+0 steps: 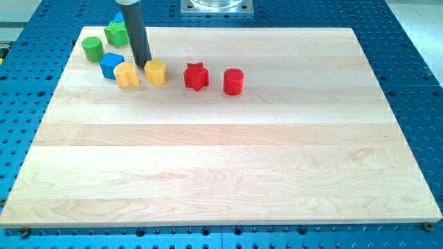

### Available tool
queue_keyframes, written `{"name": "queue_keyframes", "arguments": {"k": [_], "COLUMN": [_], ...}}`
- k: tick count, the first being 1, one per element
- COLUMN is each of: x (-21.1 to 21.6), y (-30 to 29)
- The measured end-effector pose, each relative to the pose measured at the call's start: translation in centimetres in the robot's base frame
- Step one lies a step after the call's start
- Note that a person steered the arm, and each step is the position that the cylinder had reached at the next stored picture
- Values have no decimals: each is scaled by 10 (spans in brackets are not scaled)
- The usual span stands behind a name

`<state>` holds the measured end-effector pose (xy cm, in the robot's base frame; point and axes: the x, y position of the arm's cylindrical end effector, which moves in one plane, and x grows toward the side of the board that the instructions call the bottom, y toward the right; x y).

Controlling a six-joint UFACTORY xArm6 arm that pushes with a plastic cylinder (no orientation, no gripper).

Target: Place the green circle between the green star and the cube

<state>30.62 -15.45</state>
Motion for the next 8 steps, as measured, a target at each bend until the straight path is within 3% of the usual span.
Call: {"name": "queue_keyframes", "arguments": {"k": [2, 6, 8], "x": [11, -4, -4], "y": [-36, -40, -144]}}
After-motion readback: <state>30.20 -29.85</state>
